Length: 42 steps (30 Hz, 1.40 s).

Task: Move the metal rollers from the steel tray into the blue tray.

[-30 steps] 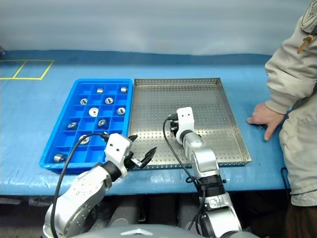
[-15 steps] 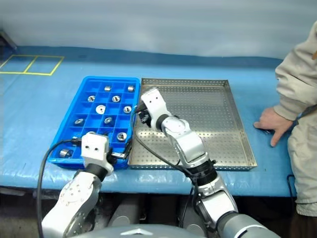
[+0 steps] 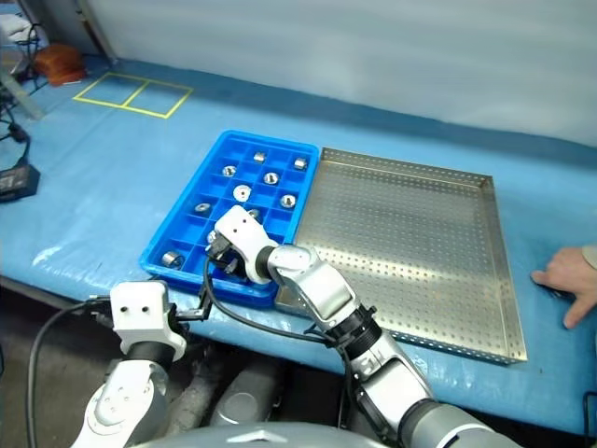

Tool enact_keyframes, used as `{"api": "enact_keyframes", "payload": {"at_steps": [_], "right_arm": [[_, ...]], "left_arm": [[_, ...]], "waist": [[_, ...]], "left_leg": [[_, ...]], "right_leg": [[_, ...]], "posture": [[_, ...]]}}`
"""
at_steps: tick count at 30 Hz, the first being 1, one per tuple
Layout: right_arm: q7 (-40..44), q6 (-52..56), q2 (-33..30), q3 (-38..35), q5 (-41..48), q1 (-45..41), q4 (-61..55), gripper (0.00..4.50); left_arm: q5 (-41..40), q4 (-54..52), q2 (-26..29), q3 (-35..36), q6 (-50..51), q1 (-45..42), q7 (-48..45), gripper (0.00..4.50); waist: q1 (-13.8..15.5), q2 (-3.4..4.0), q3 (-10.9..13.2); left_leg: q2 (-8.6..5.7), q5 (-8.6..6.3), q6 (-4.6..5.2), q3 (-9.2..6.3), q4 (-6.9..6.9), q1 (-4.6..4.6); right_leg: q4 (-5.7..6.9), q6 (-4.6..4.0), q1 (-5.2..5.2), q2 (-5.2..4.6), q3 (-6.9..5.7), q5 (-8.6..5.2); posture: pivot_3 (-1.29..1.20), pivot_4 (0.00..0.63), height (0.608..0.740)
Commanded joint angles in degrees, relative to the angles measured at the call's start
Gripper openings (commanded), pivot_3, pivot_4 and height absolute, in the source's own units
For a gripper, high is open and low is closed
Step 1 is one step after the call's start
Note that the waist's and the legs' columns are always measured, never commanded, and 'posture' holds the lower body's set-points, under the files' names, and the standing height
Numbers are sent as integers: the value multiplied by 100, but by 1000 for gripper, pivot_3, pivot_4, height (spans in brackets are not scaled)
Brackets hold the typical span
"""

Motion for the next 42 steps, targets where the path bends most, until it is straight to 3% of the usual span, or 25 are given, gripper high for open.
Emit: {"api": "enact_keyframes", "payload": {"at_steps": [1, 9, 15, 23, 29, 35, 42], "right_arm": [[50, -2, -34, -71, 21, 51, -206, 1709], [73, 485, -452, -156, 67, 308, -827, 1709], [55, 968, -717, -207, 154, 437, -1385, 1709], [-10, 1231, -712, -313, 238, 495, -1701, 4321], [-246, 1245, -610, -852, 359, 521, -2135, 4479], [-620, 1332, -704, -1453, 423, 830, -2580, 4479], [-893, 1468, -897, -1714, 481, 1317, -3004, 4479]], "left_arm": [[55, -272, -3, -113, -147, -7, -51, 4500], [6, -119, 12, -188, -148, -163, -218, 4500], [-5, -10, 14, -236, -118, -303, -322, 4500], [-64, 55, 73, -188, -100, -466, -499, 4500], [-145, 209, 227, -68, -26, -889, -771, 4500], [-307, 491, 434, 153, 72, -1457, -1122, 4500], [-438, 710, 528, 123, 182, -1821, -1341, 4500]], "waist": [[193, -1, -1], [594, -1, -6], [640, -1, -9], [581, 2, -12], [480, 4, -13], [179, 11, -23], [-566, 18, -26]], "left_leg": [[1, -2, -3, 0, 0, 0], [4, -12, -16, 4, 0, -1], [1, -14, -19, 12, 0, -4], [-1, -21, -31, 3, 0, -6], [0, -23, -36, -8, 2, -23], [-3, -22, -37, -19, 12, -11], [-4, -21, -35, -33, 11, 0]], "right_leg": [[0, 0, 0, 0, -3, 0], [-3, -6, -2, 1, -23, -5], [-4, -9, -1, 2, -34, -7], [-2, -9, 4, 12, -68, -8], [1, -11, 11, 13, -85, -9], [-3, -35, 16, 10, -96, -24], [0, -26, 60, 11, -95, -16]], "posture": [[570, 150, 740], [520, 150, 740], [491, 150, 740], [441, 150, 740], [371, 150, 740], [266, 150, 740], [214, 150, 740]]}}
